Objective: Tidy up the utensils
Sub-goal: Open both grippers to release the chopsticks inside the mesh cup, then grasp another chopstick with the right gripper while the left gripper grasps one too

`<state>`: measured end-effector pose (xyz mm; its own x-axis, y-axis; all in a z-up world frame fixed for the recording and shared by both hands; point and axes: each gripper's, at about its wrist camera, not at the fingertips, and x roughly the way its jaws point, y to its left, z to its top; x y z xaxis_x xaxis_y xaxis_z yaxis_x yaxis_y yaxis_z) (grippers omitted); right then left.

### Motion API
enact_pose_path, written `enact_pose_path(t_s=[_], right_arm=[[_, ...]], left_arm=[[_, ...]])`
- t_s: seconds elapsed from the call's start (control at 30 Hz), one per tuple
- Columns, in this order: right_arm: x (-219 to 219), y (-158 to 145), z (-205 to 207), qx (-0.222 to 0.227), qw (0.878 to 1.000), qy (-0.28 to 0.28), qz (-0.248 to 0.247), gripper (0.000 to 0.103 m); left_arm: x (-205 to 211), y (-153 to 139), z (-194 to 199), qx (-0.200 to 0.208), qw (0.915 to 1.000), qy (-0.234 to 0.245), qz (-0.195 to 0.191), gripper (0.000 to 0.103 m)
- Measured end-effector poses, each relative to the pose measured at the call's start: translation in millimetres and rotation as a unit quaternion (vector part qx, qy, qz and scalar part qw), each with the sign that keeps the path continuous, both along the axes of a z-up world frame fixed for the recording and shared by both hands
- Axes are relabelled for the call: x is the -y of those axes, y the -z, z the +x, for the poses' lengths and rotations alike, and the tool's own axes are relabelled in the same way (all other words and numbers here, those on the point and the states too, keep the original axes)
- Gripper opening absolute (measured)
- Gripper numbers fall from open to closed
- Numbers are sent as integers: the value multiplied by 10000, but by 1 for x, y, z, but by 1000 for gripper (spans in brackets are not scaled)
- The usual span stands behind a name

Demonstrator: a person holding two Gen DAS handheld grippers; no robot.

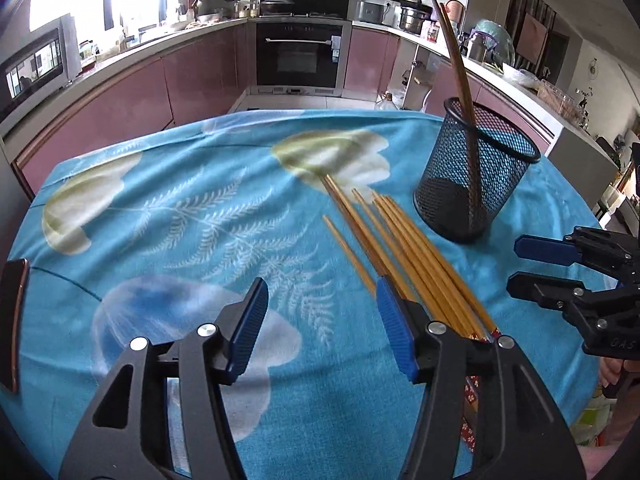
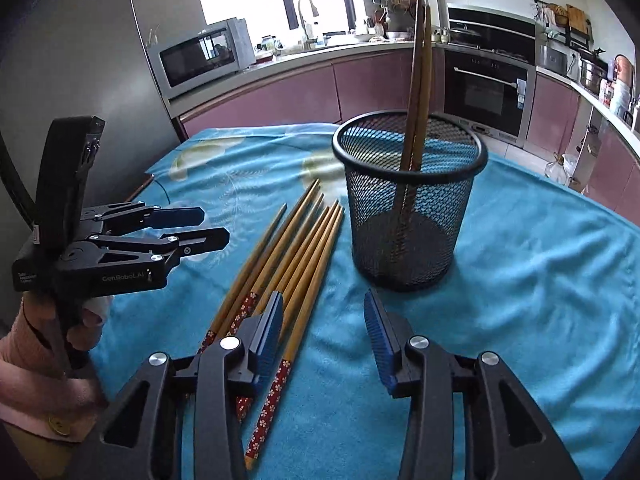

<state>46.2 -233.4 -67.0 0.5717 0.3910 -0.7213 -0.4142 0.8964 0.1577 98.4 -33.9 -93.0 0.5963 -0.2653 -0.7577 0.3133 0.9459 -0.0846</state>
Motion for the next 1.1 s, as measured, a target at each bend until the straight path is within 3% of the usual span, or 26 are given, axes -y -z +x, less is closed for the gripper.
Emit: enact_pose_path(t_s=[0.17,0.7,0.8,1.1], right_arm=[[-11,12,0,-77,9998,45,-189,40],[-17,22,7,-197,9987,181,-435,35],[-16,23,7,-211,9982,219,-512,29],[-21,25,14,-175,9973,247,-664,27]], left_arm=[[10,8,-8,-129,9998,142,-76,56],[27,20,-7,-234,9991,288,224,58],[26,20,-5,-259,9990,298,221,58],[21,20,0,-308,9988,324,220,38]])
